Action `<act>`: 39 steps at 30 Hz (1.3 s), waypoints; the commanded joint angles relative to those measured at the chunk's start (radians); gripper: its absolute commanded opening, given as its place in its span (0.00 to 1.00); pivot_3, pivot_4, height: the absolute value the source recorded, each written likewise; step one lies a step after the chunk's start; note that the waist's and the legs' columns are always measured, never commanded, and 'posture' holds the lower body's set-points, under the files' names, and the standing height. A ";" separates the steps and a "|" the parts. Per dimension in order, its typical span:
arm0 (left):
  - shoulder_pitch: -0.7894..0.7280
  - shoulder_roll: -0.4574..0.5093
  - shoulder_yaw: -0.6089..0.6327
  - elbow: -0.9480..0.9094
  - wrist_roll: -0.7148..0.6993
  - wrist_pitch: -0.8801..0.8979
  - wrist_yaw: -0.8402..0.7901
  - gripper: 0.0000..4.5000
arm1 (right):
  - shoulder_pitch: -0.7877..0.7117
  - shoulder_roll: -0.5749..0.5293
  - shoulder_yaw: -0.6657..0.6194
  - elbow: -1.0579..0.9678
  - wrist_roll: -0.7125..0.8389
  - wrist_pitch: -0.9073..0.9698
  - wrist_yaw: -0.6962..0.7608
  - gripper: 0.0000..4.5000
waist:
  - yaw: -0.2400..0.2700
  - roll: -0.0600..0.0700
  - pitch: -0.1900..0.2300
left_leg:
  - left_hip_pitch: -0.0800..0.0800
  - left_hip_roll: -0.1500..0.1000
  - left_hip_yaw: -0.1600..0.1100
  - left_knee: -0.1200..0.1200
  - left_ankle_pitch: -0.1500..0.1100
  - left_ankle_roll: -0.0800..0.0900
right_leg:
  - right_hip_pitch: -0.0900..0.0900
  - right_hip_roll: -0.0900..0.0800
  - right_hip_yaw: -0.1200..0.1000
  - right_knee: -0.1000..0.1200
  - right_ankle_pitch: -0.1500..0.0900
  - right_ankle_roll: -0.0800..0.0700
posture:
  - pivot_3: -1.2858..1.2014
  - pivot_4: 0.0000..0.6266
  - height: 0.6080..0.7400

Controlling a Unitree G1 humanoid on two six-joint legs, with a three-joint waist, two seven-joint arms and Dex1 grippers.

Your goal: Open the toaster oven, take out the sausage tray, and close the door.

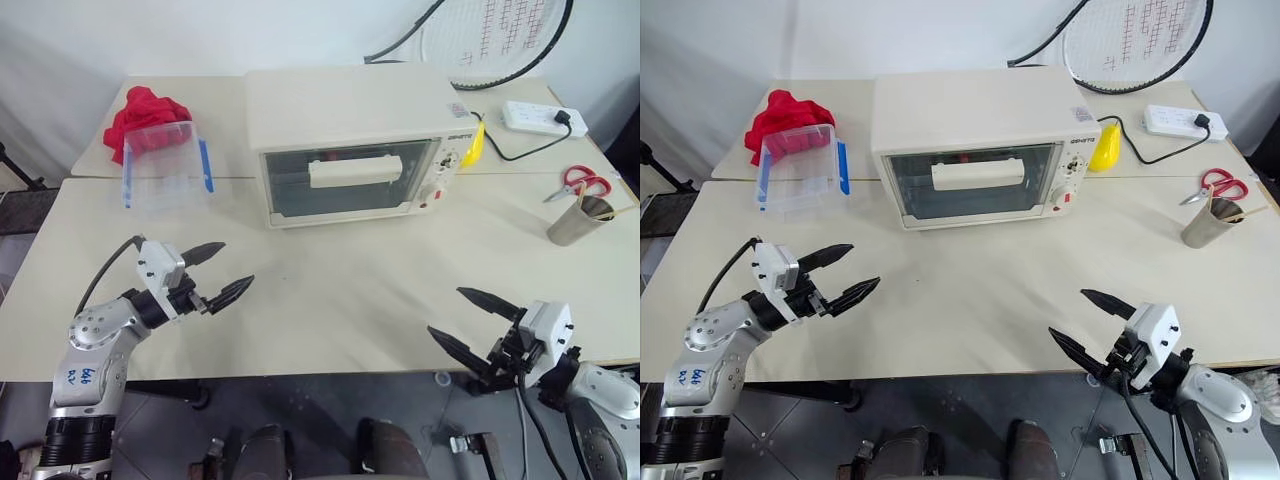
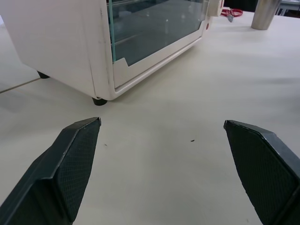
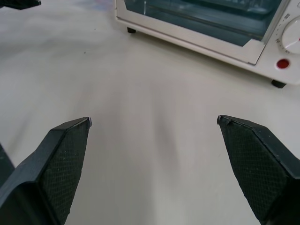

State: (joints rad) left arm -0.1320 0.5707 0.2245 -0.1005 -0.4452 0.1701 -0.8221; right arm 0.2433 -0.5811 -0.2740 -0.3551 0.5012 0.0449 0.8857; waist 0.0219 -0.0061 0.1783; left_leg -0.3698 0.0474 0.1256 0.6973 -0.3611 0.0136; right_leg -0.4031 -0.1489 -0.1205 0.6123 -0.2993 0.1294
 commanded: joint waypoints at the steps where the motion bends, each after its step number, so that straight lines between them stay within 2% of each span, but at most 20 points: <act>1: 0.002 0.013 0.034 -0.044 -0.084 0.044 -0.032 0.99 | -0.041 0.000 -0.011 -0.037 0.070 0.043 -0.012 1.00 | 0.000 0.000 0.000 | 0.000 0.000 0.000 0.000 0.000 0.000 | 0.000 0.000 0.000 0.000 0.000 0.000 | 0.52 0.24 1.00; 4: -0.009 0.088 0.108 -0.067 -0.271 0.163 -0.176 0.99 | -0.159 -0.014 0.011 -0.063 0.202 0.196 -0.046 1.00 | -0.010 0.000 0.000 | 0.000 0.001 0.000 0.001 0.000 0.000 | 0.000 0.000 0.000 0.001 0.000 0.000 | 0.52 0.24 1.00; 10: -0.068 0.156 0.167 -0.040 -0.349 0.249 -0.191 0.99 | -0.446 -0.008 0.070 0.014 0.300 0.385 -0.083 1.00 | -0.024 0.001 0.000 | -0.001 0.001 0.000 0.001 0.000 -0.001 | -0.004 0.000 0.001 0.006 -0.001 -0.002 | 0.52 0.24 1.00; 12: -0.088 0.156 0.167 -0.045 -0.343 0.243 -0.186 0.99 | -0.551 0.001 0.105 0.075 0.288 0.419 -0.078 1.00 | -0.024 0.000 0.000 | -0.001 0.000 0.001 0.001 0.000 0.000 | -0.005 0.000 0.001 0.006 -0.001 -0.002 | 0.52 0.24 1.00; 15: -0.088 0.124 0.174 -0.089 -0.362 0.252 -0.148 0.99 | -0.779 0.055 0.175 0.270 0.218 0.423 -0.075 1.00 | -0.028 0.000 0.000 | -0.002 0.000 0.002 0.002 0.000 0.000 | -0.006 0.000 0.001 0.007 -0.001 -0.002 | 0.52 0.24 1.00; 19: -0.062 0.091 0.181 -0.140 -0.372 0.257 -0.113 0.99 | -0.923 0.090 0.218 0.447 0.128 0.351 -0.013 1.00 | -0.027 0.000 0.000 | -0.002 0.001 0.005 0.000 0.000 0.000 | -0.008 0.000 0.001 0.008 -0.001 -0.002 | 0.52 0.24 1.00; 28: -0.022 0.078 0.193 -0.185 -0.374 0.256 -0.074 0.99 | -0.995 0.127 0.245 0.542 0.066 0.300 0.108 1.00 | -0.030 0.000 0.000 | -0.002 0.001 0.015 0.001 0.000 0.000 | -0.009 0.000 0.001 0.008 -0.001 -0.002 | 0.52 0.24 1.00; 35: 0.007 0.059 0.196 -0.195 -0.377 0.252 -0.048 0.99 | -0.970 0.141 0.211 0.512 0.078 0.255 0.154 1.00 | -0.032 0.000 0.000 | -0.002 0.001 0.015 0.000 0.000 0.000 | -0.010 0.000 0.002 0.008 -0.001 -0.002 | 0.52 0.24 1.00; 39: 0.010 0.062 0.211 -0.179 -0.381 0.251 -0.039 0.99 | -0.931 0.117 0.226 0.465 0.074 0.228 0.237 1.00 | -0.034 0.000 0.000 | -0.002 0.001 0.016 0.000 0.000 0.000 | -0.010 0.000 0.002 0.008 -0.001 -0.002 | 0.52 0.24 1.00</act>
State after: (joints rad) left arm -0.1231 0.6309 0.3956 -0.2651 -0.8102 0.4349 -0.8690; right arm -0.6921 -0.4483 -0.0427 0.1813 0.5564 0.3035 1.0670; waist -0.0124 -0.0061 0.1784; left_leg -0.3722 0.0488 0.1415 0.6972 -0.3611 0.0131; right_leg -0.4135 -0.1490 -0.1185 0.6204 -0.3003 0.1277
